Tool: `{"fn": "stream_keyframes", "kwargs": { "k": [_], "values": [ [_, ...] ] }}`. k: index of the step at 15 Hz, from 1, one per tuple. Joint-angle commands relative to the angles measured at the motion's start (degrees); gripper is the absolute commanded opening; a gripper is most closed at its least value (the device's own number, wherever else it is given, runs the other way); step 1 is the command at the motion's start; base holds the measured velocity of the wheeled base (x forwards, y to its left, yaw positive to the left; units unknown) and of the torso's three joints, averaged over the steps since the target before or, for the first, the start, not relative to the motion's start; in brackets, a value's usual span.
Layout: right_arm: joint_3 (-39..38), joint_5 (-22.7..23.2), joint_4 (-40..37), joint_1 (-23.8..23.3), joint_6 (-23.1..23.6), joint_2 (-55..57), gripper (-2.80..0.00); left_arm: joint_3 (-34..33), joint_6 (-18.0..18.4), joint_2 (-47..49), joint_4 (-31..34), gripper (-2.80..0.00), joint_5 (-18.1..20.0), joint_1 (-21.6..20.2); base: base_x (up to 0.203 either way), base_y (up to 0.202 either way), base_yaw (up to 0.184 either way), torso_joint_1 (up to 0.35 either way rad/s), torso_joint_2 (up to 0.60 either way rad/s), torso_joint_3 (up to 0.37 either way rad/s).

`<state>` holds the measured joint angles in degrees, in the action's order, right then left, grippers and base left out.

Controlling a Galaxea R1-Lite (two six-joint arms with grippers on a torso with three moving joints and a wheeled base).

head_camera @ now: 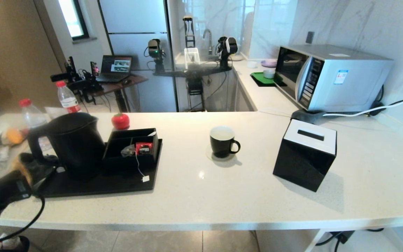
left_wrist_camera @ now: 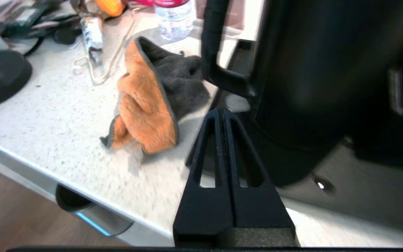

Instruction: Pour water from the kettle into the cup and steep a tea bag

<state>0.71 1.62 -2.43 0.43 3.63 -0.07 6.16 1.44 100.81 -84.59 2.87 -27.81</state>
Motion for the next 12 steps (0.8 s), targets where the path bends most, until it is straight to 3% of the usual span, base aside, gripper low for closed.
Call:
{"fn": "stream_keyframes", "kwargs": {
  "k": [1,4,8,10,12],
  "values": [
    [0.0,0.0,0.0,0.0,0.1,0.1,-2.80,-3.0,0.6,-5.1,-0.4,-2.80,1.6,0.4,0.000,0.000,0.000,0.000,0.00,0.000],
    [0.0,0.0,0.0,0.0,0.1,0.1,-2.80,-5.8,1.3,-10.1,0.3,-2.80,5.5,4.1,0.000,0.000,0.000,0.000,0.00,0.000],
    [0.0,0.0,0.0,0.0,0.1,0.1,-2.80,-5.3,1.4,-14.3,2.8,-2.80,5.8,14.6,0.000,0.000,0.000,0.000,0.00,0.000],
    [0.0,0.0,0.0,0.0,0.1,0.1,-2.80,-2.9,1.4,-15.6,4.6,-2.80,5.6,19.9,0.000,0.000,0.000,0.000,0.00,0.000],
    [0.0,0.0,0.0,0.0,0.1,0.1,-2.80,2.6,1.5,-17.7,11.3,-2.80,5.4,23.5,0.000,0.000,0.000,0.000,0.00,0.000]
  ]
}}
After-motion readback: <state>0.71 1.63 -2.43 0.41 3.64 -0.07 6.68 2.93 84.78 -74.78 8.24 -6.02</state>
